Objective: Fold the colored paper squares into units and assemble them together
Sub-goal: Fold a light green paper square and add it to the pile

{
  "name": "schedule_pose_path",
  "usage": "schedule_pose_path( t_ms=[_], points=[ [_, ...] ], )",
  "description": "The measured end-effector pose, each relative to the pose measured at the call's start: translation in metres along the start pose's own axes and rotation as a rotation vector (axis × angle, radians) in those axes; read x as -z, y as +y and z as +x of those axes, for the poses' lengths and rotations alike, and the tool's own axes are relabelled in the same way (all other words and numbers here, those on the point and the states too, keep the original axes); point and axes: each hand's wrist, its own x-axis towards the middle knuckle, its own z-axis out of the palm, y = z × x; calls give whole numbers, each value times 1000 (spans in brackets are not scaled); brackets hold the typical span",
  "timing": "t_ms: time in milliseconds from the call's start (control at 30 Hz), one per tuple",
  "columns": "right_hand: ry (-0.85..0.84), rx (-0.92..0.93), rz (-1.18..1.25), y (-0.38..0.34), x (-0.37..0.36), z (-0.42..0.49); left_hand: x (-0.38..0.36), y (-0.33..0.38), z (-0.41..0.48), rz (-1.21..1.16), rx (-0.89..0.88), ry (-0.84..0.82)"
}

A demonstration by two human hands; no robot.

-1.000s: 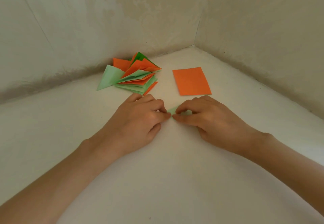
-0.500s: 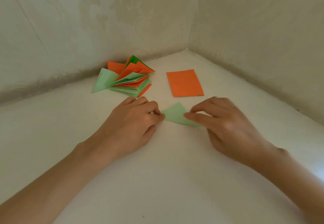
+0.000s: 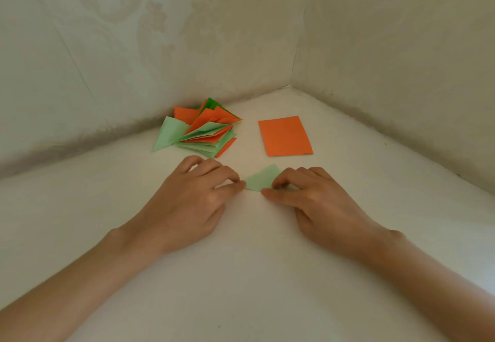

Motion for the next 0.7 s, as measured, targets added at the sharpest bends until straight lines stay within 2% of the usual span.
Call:
schedule_pose_path(
  t_ms=[100, 267, 433, 567, 700],
  points=[
    [-17, -13, 38, 2, 2, 7, -7, 4, 1, -57, 13, -4],
    [-2, -35, -75, 3, -6, 23, -5, 4, 1, -138, 40, 44],
    [28, -203, -170, 18, -3, 21, -7, 5, -1, -122, 43, 61],
    [31, -389, -1, 14, 0, 19, -9, 11, -3, -169, 98, 55],
    [-122, -429, 146, 7, 2, 19, -11, 11, -4, -267, 163, 29]
  ],
)
